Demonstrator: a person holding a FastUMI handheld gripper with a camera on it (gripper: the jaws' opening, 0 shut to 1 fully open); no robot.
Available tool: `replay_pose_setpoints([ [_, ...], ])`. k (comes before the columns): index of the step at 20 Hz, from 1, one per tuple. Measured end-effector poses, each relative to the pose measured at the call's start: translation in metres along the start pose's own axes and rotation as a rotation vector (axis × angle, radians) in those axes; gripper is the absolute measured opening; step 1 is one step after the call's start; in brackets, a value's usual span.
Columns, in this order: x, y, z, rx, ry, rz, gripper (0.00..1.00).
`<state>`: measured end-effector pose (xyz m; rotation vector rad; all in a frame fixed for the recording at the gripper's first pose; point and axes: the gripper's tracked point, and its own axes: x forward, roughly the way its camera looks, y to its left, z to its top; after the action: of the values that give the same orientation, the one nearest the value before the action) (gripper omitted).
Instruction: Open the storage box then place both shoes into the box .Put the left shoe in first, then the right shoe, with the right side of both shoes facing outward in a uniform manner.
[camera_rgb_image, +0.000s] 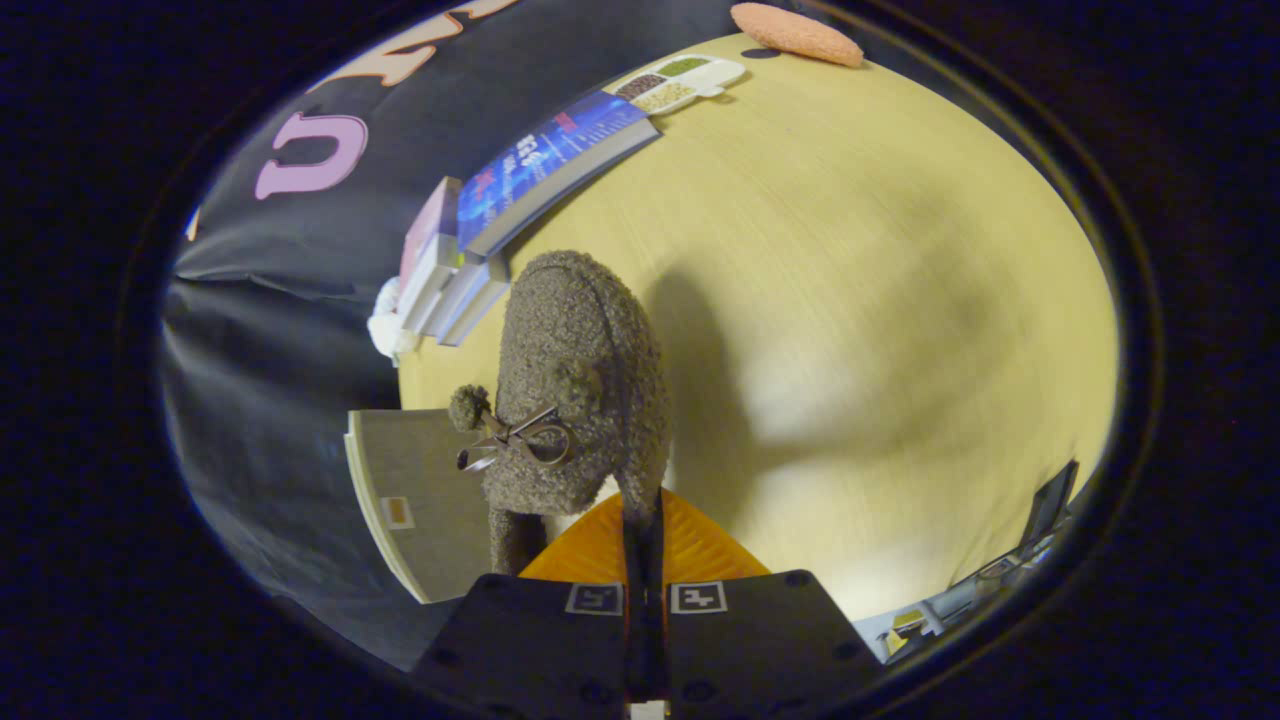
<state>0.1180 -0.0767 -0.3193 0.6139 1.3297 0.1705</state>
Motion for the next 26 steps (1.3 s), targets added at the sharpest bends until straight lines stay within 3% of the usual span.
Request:
replay_pose_setpoints([
  [3,-0.020,0.055,-0.014,0.020,-0.017,0.127,0.03],
  [6,-0.032,0.107,-0.028,-0.001,-0.038,0.196,0.03],
  [14,-0.018,0.228,-0.094,-0.143,-0.015,0.251,0.03],
  [19,0.027,0.264,-0.131,-0.160,0.032,0.202,0.04],
  [26,0.075,0.266,-0.141,-0.293,-0.045,-0.035,0.04],
])
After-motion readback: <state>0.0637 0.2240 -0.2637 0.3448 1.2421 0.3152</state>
